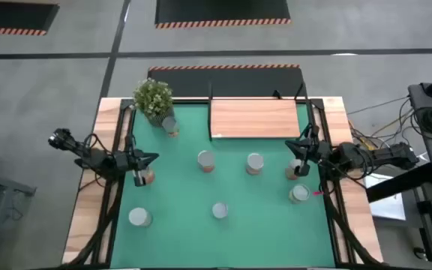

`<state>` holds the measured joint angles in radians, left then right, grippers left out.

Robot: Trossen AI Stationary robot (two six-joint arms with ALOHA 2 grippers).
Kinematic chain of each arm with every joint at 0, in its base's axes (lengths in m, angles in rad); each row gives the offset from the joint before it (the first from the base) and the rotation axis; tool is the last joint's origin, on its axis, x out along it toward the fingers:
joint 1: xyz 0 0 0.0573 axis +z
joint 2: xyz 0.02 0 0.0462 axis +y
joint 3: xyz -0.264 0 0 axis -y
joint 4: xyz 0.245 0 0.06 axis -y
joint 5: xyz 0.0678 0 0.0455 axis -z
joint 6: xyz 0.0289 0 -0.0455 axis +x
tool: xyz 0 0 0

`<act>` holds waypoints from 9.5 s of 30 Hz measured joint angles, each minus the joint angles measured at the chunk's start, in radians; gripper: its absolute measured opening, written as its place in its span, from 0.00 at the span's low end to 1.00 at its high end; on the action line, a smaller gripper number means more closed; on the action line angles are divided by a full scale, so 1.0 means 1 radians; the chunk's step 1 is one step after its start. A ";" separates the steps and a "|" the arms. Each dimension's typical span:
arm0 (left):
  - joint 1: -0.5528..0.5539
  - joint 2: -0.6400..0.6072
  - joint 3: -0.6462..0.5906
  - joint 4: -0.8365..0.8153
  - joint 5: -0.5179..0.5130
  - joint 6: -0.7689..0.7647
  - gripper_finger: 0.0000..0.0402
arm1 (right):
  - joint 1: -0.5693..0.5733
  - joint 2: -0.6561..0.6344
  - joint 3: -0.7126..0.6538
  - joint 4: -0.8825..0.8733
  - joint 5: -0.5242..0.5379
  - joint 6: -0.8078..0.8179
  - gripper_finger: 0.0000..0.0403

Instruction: Pick and place cans onto a shelf

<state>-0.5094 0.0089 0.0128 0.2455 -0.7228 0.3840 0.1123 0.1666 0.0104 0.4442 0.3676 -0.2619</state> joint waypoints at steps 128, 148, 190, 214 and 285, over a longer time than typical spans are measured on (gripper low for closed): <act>0.000 0.203 0.055 0.501 0.218 -0.412 0.00 | -0.002 0.734 0.786 -0.873 0.001 0.345 0.03; 0.000 0.462 0.191 0.503 0.218 -0.423 0.00 | 0.033 0.746 0.636 -0.776 0.001 0.356 0.03; 0.000 0.538 0.288 0.501 0.198 -0.261 0.00 | 0.018 1.011 0.667 -0.743 -0.010 0.534 0.90; 0.000 0.539 0.288 0.508 0.205 -0.295 0.00 | 0.002 0.994 0.820 -0.848 -0.042 0.533 0.76; 0.000 0.517 0.288 0.539 0.157 -0.142 0.00 | -0.774 1.595 1.440 -0.760 -0.549 -0.056 0.80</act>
<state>-0.5095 0.5255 0.3008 0.7849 -0.5655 0.2420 -0.6621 1.7619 1.4502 -0.3161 -0.1813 -0.3174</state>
